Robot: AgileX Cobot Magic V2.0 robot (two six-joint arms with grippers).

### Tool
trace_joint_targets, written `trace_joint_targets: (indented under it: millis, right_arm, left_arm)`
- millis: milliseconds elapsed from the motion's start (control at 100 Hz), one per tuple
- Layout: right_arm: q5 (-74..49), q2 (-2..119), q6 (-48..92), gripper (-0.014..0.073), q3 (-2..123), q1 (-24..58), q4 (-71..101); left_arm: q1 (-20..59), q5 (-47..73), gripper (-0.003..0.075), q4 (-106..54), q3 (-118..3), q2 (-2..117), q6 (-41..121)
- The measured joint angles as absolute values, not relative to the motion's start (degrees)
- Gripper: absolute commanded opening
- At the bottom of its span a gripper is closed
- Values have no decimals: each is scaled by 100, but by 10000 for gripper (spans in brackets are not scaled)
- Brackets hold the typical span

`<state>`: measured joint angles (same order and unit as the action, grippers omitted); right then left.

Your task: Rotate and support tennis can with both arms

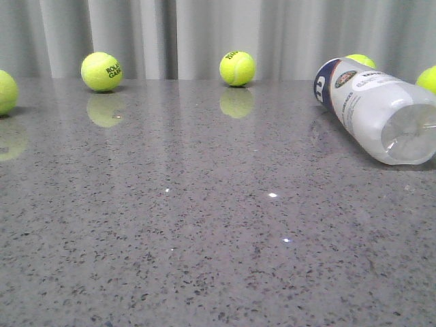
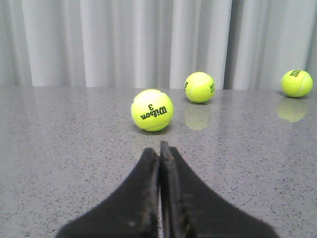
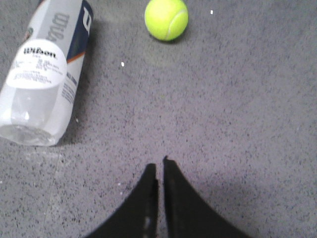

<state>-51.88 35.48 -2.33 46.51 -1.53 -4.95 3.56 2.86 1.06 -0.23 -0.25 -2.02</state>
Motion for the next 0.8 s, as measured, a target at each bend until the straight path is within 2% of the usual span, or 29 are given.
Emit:
trace_joint_targets:
  millis: [50, 110, 180, 250, 530, 800]
  right_arm:
    - [-5236, 3562, -233, 316, 4651, -153, -495]
    - [-5304, 3562, -233, 514, 4651, -153, -495]
    - [-5356, 3562, -233, 666, 4651, -153, -495]
    - [-5368, 3562, -233, 643, 4651, -153, -483]
    - [-4881, 3817, -82, 646, 4787, -153, 271]
    - [-4367, 5332, 514, 646, 5504, 185, 1315]
  left_arm:
    - [356, 286, -21, 106, -23, -25, -202]
    - [356, 286, -21, 106, -23, -25, -202]
    - [356, 286, -21, 106, -23, -25, -202]
    - [356, 286, -21, 106, -23, -25, -202]
    - [356, 286, -21, 106, -23, -25, -202]
    - [356, 286, -21, 106, -23, -25, -202]
